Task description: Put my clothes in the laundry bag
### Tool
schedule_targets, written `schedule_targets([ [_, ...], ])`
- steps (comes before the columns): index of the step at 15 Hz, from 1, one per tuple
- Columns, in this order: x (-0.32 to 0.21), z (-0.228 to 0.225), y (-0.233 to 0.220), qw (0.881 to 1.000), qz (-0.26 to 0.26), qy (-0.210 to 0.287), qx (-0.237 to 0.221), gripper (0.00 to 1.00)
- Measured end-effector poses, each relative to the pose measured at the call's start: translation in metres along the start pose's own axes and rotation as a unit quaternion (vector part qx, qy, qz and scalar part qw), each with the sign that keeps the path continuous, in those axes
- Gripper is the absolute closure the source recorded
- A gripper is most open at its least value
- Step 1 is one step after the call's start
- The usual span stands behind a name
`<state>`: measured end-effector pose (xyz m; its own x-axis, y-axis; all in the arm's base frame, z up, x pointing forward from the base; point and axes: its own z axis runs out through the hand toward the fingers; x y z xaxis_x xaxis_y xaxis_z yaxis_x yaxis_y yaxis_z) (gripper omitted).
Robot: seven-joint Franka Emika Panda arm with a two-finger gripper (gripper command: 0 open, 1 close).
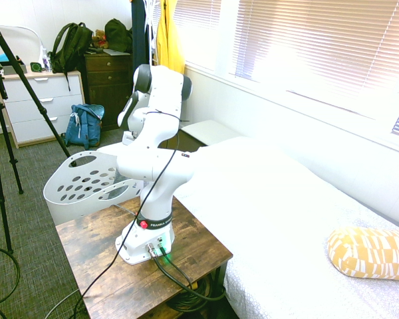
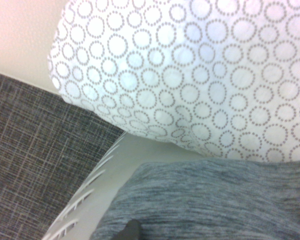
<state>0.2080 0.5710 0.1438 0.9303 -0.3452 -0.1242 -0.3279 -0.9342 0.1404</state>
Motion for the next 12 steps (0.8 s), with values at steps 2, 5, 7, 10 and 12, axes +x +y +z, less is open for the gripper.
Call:
schedule_targets([
  [2,-0.001,0.002,-0.002,0.999,0.004,0.007,-0.031,0.00],
  [5,0.004,0.003,-0.005,0.996,0.012,0.024,-0.081,1.00],
  [7,0.009,0.003,-0.007,0.993,0.022,0.027,-0.109,1.00],
  [10,0.013,0.007,-0.008,0.991,0.037,0.015,-0.125,1.00],
  [12,0.014,0.006,-0.009,0.991,0.043,0.011,-0.127,1.00],
])
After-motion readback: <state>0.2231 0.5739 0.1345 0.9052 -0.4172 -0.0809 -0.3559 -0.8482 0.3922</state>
